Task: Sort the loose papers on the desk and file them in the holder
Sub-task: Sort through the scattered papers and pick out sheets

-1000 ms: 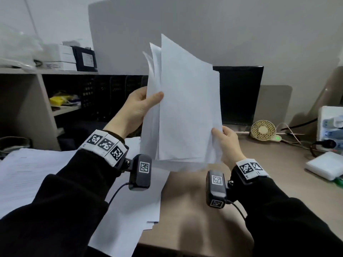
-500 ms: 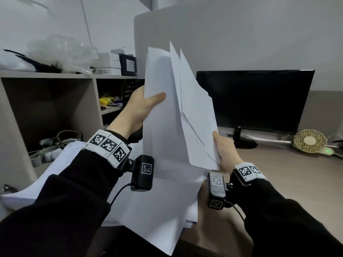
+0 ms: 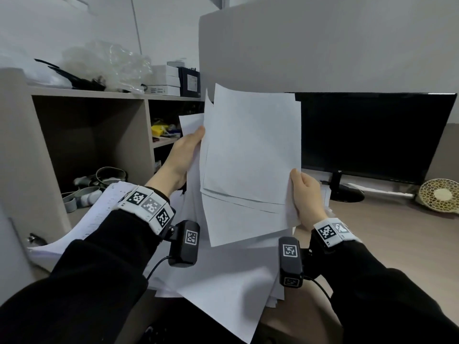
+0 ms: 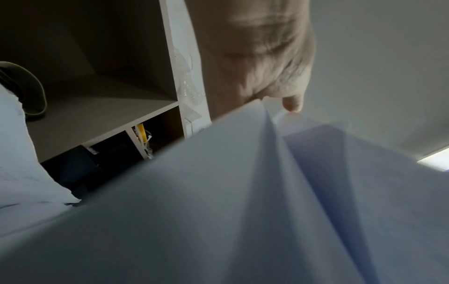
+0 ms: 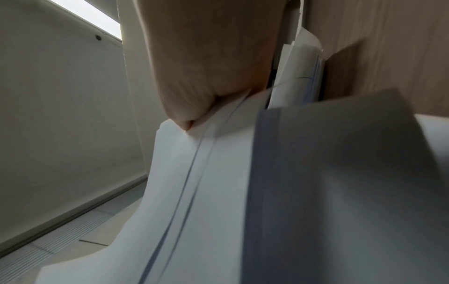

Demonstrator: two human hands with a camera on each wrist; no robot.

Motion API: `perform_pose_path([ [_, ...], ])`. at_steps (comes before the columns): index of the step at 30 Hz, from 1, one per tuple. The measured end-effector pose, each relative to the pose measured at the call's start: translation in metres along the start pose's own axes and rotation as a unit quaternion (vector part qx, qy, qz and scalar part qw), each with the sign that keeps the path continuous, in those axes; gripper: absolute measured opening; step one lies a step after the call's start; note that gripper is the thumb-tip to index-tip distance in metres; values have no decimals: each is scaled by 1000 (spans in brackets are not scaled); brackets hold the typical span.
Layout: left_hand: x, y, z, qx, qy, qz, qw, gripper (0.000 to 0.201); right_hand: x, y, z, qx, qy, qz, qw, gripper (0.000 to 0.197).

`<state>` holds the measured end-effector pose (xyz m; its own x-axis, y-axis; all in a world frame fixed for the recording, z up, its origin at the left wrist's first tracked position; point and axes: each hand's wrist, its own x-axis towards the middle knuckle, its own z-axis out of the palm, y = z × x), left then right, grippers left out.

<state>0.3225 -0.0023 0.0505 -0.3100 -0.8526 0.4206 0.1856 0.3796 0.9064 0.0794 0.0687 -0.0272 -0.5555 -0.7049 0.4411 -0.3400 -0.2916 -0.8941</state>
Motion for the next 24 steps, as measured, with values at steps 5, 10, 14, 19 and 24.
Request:
perform_pose_path([
  [5, 1, -6, -4, -9, -30, -12, 999, 27, 1, 6, -1, 9, 5, 18, 1000, 36],
  [10, 5, -19, 5, 83, 41, -14, 996, 28, 3, 7, -7, -4, 6, 9, 1000, 27],
  [14, 7, -26, 3, 80, 51, -42, 995, 28, 2, 8, -11, -43, 27, -33, 998, 43],
  [19, 5, -29, 3, 82, 33, -69, 994, 36, 7, 12, -16, -54, 46, -10, 997, 49],
  [24, 5, -32, 1, 139, 30, -77, 987, 38, 9, 19, -18, -19, 78, 32, 996, 46],
])
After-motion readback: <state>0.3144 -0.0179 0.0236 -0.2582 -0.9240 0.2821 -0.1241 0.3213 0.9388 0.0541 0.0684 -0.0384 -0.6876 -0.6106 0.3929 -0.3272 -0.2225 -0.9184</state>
